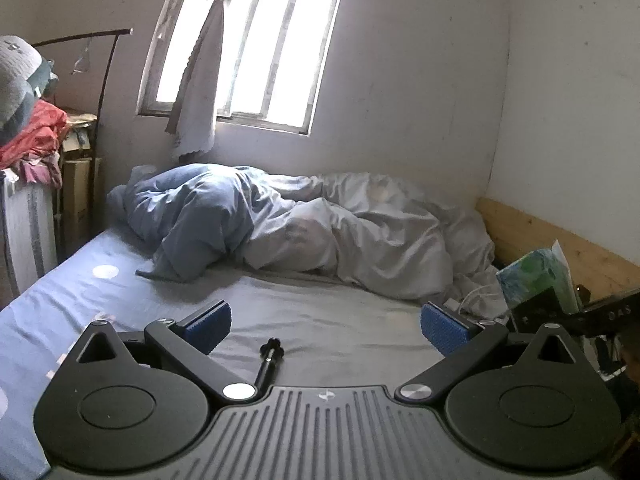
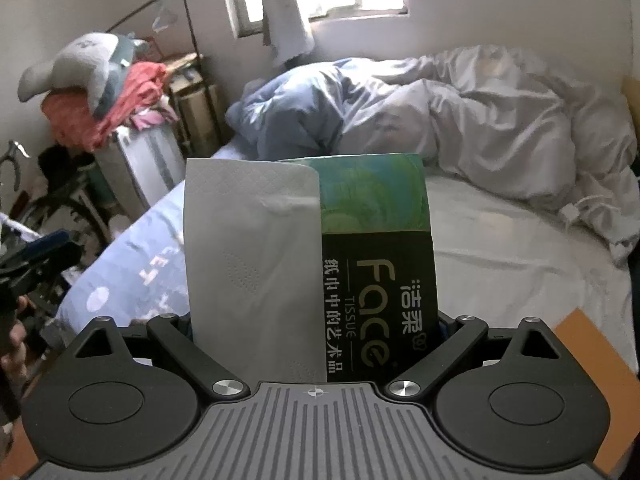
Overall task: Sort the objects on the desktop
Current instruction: 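Carry the tissue pack in the right gripper over the cardboard box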
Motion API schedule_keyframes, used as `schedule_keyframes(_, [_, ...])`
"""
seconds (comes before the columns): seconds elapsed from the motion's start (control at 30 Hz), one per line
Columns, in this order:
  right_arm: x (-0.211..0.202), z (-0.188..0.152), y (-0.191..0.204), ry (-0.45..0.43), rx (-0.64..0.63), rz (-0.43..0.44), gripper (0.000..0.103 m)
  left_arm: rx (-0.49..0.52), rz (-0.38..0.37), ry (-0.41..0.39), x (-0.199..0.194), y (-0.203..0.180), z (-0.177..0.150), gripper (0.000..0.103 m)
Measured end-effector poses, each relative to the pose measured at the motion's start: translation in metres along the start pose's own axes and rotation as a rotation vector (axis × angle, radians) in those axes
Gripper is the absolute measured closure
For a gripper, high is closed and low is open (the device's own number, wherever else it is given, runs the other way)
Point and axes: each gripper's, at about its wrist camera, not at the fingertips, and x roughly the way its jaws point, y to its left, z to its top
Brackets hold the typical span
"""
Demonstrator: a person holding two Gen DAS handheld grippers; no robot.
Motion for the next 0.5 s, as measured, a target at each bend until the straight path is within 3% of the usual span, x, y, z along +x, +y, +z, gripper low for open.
schedule_keyframes(0.27, [0.015, -0.042, 0.020, 0.082, -0.020, -0.005, 0.007, 0.008, 0.017, 0.006, -0.016, 0.000, -0.034, 0.000])
schedule_keyframes(0.5, [0.062, -0.088, 0.025, 0.185, 0.007, -0.034, 0.007, 0.052, 0.042, 0.055, -0.009, 0.001, -0.064, 0.000])
